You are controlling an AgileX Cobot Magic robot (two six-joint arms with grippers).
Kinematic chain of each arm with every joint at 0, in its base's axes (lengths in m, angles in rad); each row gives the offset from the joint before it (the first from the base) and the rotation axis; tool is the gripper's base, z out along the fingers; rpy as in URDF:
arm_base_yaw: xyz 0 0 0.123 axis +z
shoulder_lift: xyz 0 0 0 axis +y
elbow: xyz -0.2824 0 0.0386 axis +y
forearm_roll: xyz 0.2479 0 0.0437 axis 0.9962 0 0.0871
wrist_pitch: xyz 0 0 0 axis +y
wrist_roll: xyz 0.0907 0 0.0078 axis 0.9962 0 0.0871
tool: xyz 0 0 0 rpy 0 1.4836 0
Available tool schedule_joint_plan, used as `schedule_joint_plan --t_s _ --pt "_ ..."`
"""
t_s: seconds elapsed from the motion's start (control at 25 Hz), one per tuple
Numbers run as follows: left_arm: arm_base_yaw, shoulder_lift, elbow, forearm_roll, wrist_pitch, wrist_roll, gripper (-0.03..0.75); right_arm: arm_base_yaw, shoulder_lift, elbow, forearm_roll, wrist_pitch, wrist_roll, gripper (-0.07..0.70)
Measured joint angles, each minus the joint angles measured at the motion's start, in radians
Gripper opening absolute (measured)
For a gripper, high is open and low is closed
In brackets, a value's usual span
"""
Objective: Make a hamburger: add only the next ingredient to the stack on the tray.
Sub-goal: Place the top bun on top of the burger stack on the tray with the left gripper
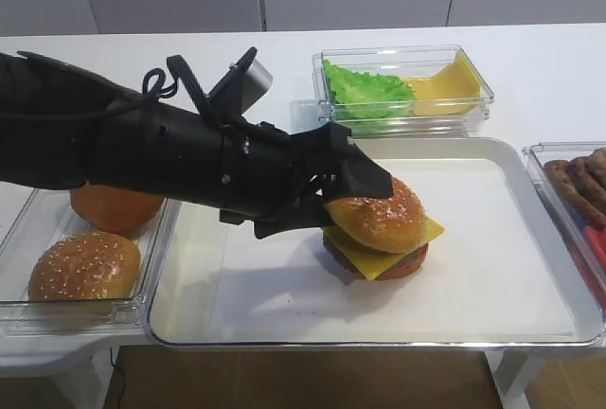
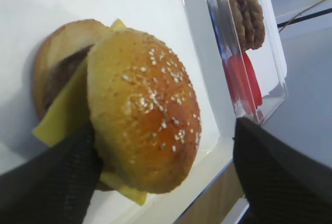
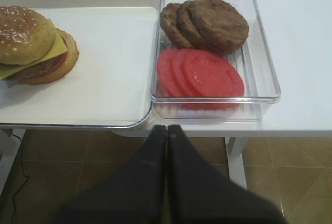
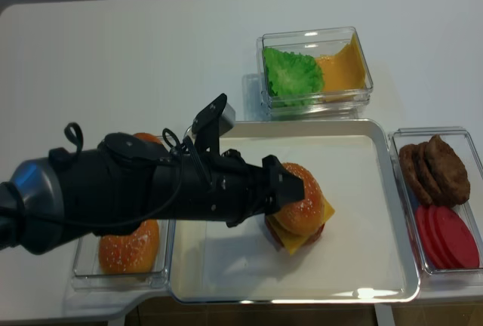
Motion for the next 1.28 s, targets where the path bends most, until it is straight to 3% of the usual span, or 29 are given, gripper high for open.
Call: schedule_joint_plan --t_s 0.16,0.56,0.96,1.28 --pt "0.000 0.000 0.000 0.014 0.027 -0.008 0.575 0.000 0.000 0.000 0.000 0.000 0.000 -0.005" --pt "0.000 0.000 0.000 0.164 0.029 -0.115 0.575 0.000 0.000 0.000 0.000 0.000 -0.006 -0.004" --pt "0.000 0.000 0.000 0.243 -0.009 -0.193 0.575 0.000 0.000 0.000 0.000 0.000 0.000 -0.005" --pt "0.000 0.000 0.000 0.264 -0.002 -0.217 0.575 0.000 0.000 0.000 0.000 0.000 -0.006 -0.004"
